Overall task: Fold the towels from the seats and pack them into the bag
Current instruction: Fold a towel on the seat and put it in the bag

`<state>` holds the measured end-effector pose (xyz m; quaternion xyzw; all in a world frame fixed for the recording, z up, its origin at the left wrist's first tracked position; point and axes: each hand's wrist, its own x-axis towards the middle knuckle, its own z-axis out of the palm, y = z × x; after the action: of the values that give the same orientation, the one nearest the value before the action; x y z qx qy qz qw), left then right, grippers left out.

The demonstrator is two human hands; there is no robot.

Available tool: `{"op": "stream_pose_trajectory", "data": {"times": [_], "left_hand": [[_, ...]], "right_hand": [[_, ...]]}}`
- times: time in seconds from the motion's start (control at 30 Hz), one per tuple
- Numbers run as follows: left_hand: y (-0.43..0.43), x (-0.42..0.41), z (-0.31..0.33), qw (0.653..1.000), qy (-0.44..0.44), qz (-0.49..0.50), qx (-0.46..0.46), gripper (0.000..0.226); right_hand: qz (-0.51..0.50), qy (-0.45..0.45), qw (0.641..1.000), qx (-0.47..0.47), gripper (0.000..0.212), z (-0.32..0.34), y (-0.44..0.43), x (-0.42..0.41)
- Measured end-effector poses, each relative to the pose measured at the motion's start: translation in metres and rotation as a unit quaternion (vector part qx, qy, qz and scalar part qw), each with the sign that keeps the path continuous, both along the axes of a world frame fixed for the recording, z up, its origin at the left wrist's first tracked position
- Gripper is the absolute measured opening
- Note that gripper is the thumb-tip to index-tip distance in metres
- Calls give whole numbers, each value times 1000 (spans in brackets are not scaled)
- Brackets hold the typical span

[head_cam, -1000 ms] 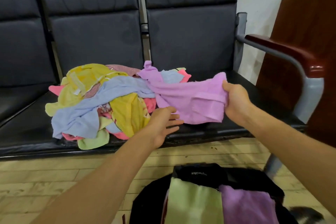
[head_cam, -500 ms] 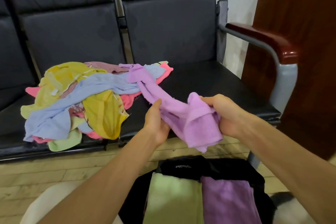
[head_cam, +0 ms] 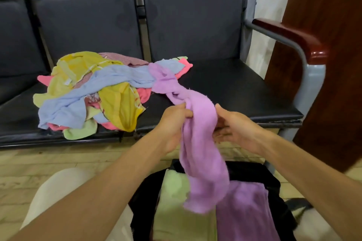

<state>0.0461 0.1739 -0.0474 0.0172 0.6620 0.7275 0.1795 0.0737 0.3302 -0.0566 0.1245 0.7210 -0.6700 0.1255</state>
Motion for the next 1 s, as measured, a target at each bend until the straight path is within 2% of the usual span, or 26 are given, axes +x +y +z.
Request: {"op": "stream_pose_trajectory", "data": {"times": [0.1, 0.17, 0.27, 0.4, 0.53, 0.67, 0.7, 0.77, 0.83, 0.87, 0.93, 1.0], "left_hand": [[3, 14, -11, 999, -12, -14, -34, 10], [-4, 17, -16, 998, -37, -25, -35, 13], [-14, 21, -23, 996, -81, -26, 3, 30], [-23, 18, -24, 991, -127, -26, 35, 26], [-18, 27, -21, 981, -151, -109, 47, 22], [-10, 34, -23, 987, -112, -114, 18, 25], [-10, 34, -23, 989, -99, -107, 13, 29], [-11, 32, -23, 993, -87, -82, 0, 35], [-12, 32, -23, 996, -64, -61, -26, 31], [-12, 33, -24, 997, -46, -50, -48, 28], [-13, 36, -25, 995, -4, -21, -97, 25], [-14, 38, -21, 993, 26, 1, -112, 32]], "right_hand": [[-57, -15, 993, -105, 49, -8, -9, -4], [-85, -9, 994, -74, 40, -15, -11, -8], [-110, 1, 994, 14, 34, -13, -11, -8], [-102, 44, 991, 68, 34, 0, -9, -7], [-102, 66, 991, 50, 27, -1, -5, 3], [-129, 60, 990, 22, 23, 1, -9, 8], [-129, 72, 988, 36, 22, 1, -9, 9], [-108, 136, 972, 160, 24, 1, -6, 14], [-79, 206, 926, 306, 31, 1, -4, 20], [-64, 220, 912, 341, 33, 0, -4, 22], [-29, 208, 910, 358, 35, -2, -2, 25], [-6, 159, 933, 323, 41, -5, 1, 24]]}}
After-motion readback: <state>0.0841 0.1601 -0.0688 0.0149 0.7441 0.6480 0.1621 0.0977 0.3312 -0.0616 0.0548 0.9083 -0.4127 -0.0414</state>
